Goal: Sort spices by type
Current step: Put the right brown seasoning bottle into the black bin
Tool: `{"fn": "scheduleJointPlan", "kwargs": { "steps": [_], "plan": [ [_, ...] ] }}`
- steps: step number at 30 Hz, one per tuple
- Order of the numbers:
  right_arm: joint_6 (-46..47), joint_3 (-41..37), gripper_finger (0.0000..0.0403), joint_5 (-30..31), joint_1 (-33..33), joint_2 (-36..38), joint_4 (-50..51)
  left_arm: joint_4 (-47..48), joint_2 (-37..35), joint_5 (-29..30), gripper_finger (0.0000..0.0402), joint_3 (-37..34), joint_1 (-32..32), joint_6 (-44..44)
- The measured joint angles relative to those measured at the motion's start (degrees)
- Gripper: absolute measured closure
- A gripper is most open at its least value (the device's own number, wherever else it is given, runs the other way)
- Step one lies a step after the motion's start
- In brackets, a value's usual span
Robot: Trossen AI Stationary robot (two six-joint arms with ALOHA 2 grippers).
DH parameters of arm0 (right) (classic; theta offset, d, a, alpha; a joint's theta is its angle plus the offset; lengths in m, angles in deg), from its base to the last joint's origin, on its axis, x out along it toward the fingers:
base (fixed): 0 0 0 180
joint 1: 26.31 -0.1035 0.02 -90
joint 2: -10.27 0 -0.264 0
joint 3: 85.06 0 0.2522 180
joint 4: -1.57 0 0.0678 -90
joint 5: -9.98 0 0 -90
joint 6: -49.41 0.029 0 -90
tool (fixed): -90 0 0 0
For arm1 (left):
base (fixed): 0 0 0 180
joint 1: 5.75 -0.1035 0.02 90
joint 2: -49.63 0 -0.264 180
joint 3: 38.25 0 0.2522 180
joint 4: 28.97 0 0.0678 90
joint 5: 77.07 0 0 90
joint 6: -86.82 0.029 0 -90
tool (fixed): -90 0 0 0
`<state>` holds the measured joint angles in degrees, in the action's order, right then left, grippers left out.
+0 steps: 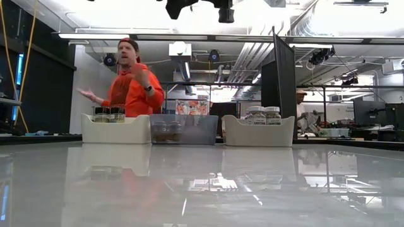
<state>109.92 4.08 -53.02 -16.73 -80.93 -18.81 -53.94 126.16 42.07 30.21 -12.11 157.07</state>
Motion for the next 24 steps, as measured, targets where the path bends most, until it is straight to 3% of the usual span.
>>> {"fn": "scheduleJointPlan", "kwargs": {
  "steps": [14, 24],
  "plan": [
    [-2.43, -0.02, 0.0231, 2.96, 0.56, 0.0, 0.36, -6.06, 0.82, 5.94, 0.0116, 0.0, -0.76, 3.94],
    [-0.42, -0.02, 0.0231, 2.47, 0.17, -0.04, 1.84, -4.23, 0.85, -4.07, 0.0116, 0.0, -0.82, -0.27]
  ]
}}
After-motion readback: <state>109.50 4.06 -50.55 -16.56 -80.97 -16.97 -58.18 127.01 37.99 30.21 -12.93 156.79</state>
